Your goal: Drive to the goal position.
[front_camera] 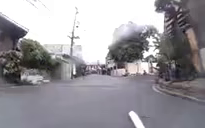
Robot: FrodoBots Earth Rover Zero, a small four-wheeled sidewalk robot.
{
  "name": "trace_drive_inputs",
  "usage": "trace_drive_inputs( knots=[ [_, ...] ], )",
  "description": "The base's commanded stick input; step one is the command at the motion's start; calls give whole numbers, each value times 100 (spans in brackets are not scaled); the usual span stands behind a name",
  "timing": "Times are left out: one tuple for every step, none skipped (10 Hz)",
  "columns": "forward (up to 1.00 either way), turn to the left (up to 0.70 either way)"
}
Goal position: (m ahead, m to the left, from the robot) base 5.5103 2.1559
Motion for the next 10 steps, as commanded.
trace_drive_inputs(
  knots=[
    [85,-34],
    [85,-34],
    [85,-34],
    [85,-3],
    [85,0],
    [85,0],
    [85,-1],
    [85,-2],
    [85,-26],
    [85,-34]
  ],
)
